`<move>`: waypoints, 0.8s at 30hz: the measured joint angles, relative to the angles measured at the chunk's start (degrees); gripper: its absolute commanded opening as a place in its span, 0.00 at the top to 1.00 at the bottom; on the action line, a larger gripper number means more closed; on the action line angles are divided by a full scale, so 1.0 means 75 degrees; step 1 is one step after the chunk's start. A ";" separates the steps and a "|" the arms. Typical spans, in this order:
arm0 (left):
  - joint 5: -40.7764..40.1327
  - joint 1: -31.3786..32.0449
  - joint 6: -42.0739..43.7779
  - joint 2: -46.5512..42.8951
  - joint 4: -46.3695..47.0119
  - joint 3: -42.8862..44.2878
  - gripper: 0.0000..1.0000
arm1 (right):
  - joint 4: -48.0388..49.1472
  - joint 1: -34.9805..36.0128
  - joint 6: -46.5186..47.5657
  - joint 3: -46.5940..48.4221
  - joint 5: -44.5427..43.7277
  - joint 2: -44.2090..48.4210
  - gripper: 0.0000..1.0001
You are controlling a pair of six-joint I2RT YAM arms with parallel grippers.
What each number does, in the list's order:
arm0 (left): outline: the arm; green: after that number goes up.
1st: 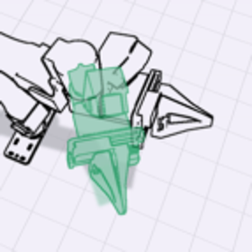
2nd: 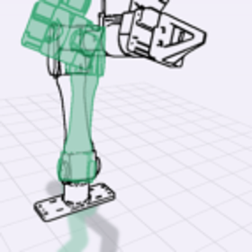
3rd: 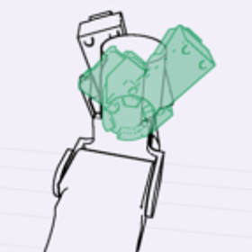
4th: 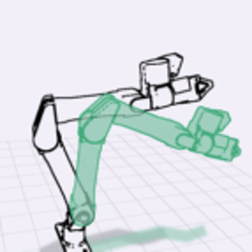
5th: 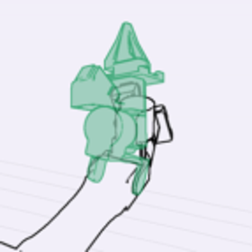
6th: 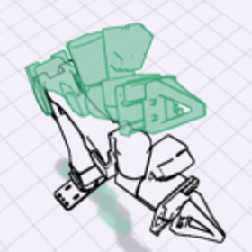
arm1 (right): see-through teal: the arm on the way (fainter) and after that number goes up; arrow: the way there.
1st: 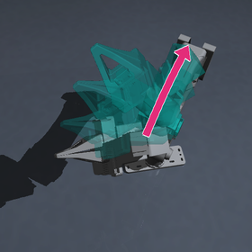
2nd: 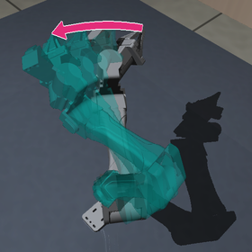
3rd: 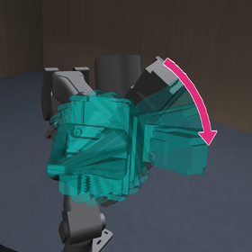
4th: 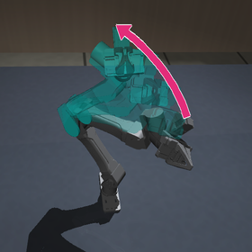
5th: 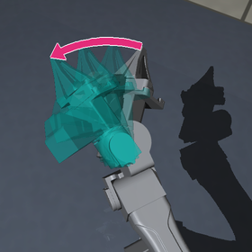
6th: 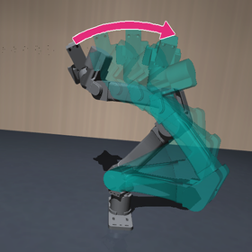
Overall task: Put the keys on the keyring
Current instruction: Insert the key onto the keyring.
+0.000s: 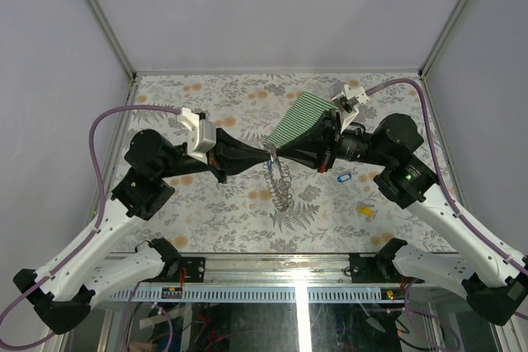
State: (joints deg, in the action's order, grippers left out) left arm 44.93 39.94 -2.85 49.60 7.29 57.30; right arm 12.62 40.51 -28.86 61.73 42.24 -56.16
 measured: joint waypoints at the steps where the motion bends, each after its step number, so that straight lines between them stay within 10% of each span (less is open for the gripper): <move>1: -0.0023 0.0000 0.0015 0.0000 -0.0003 0.0009 1.00 | 0.0009 0.0000 -0.0029 -0.0003 -0.0032 0.0000 1.00; 24: -0.0271 0.0017 0.0221 0.0079 -0.0055 0.0029 1.00 | 0.0032 0.0009 -0.0417 -0.0122 -0.0764 0.0000 1.00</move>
State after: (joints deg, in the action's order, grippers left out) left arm 42.89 40.07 -1.19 50.19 6.87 57.52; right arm 12.86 40.58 -31.99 60.82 36.51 -56.16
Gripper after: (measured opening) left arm 0.009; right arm 0.010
